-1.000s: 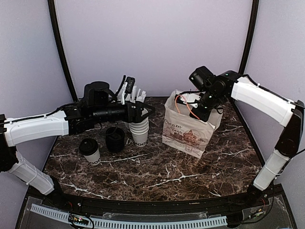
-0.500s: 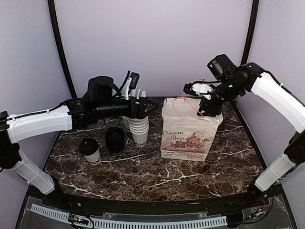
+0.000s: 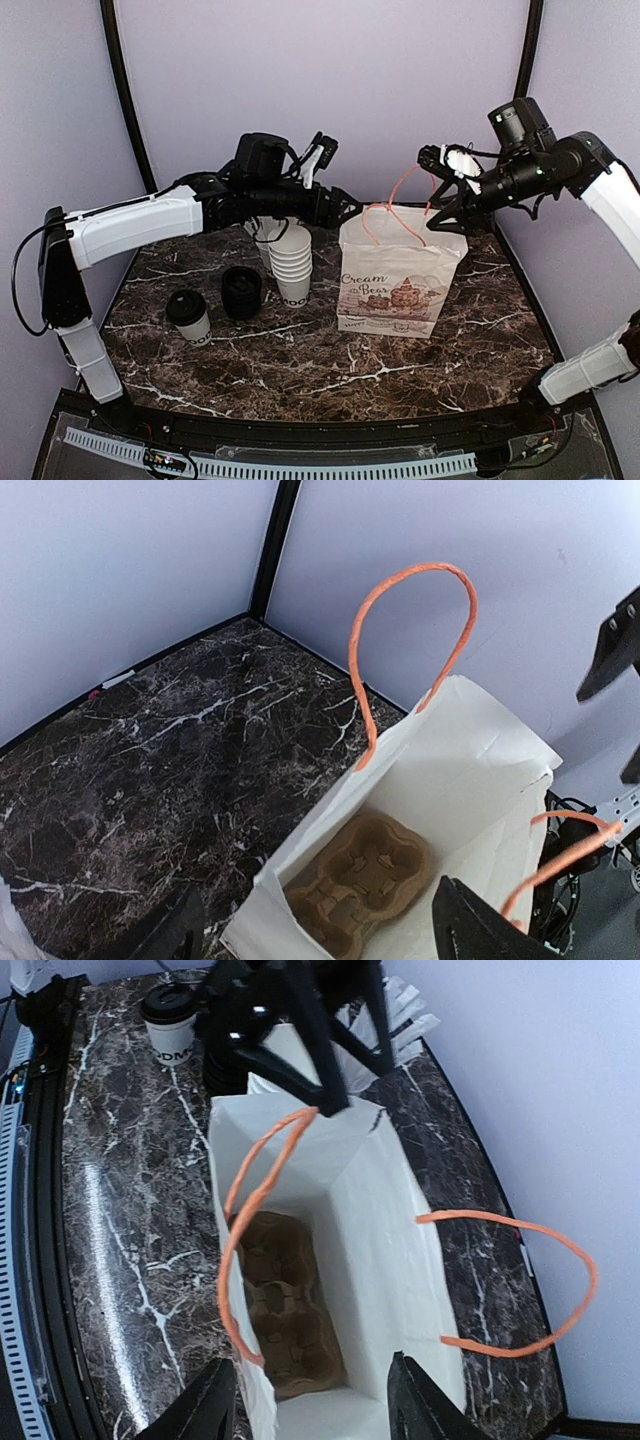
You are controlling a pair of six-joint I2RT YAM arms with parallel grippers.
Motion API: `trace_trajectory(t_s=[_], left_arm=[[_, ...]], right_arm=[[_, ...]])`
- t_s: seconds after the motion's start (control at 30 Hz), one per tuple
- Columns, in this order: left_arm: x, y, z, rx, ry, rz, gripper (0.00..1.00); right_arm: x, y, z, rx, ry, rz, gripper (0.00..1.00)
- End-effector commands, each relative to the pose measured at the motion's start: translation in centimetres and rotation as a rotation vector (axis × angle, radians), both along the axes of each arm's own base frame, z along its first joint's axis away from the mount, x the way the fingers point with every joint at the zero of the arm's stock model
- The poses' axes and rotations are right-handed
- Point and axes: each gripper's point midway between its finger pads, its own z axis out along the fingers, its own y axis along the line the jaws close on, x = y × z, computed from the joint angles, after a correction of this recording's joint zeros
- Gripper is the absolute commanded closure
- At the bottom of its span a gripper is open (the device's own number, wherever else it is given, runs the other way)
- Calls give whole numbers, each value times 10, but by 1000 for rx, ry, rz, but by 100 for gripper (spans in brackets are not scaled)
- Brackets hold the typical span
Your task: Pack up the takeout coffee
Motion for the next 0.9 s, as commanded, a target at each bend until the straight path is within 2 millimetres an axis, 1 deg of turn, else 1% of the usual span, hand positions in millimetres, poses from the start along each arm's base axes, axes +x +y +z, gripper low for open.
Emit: trace_trajectory(t_s=[0.0,0.03,0.07,0.1,0.2,0.27,0.37,0.4,0.43,0.47,0.5,0.53,0.57,0.6,0.63,0.73,0.77,0.8,0.87], left_arm=[[7,-16,9,61,-65,-88,18],[13,-24,10,65,-72,-100,18],[15,-26,6,89,-72,-108,18],[22,-33,8,90,-85,-111,18],[31,-45,4,109,-104,-139,19],[33,-56,5,92,-110,-178,20],[29,-75,10,30,-95,-265,25],[29,-79,20,-1,-98,-278,26],[26,-85,13,-11,-76,-313,30],[22,-89,20,-43,-70,-342,32],[23,-93,14,-52,-47,-348,39],[21,-96,15,-70,-44,-369,43],[21,-98,15,-82,-31,-372,51],[19,-100,18,-103,-35,-391,56],[19,-102,19,-115,-21,-393,61],[17,-107,24,-154,-11,-420,69],[17,-108,25,-163,-1,-423,76],[17,-110,24,-168,6,-428,79],[16,-111,27,-185,24,-438,91]], right_arm=[[-17,27,-15,59,58,130,46],[-14,31,-15,66,60,117,47],[-10,34,-16,70,60,104,47],[-4,37,-16,75,54,90,48],[8,45,-18,78,36,68,54],[9,50,-17,81,29,85,61],[4,57,-13,90,20,119,70],[0,59,-11,92,21,135,75],[-3,60,-11,92,24,147,81],[-5,60,-11,92,24,154,87],[-6,60,-11,93,20,157,92],[-7,59,-12,93,17,159,95],[-8,59,-12,94,15,162,98],[-10,58,-11,96,15,163,100],[-10,58,-10,98,14,164,100],[-16,57,-7,108,18,179,100],[-19,56,-7,109,20,183,100],[-21,55,-7,110,20,187,100],[-26,52,-10,104,22,196,100]])
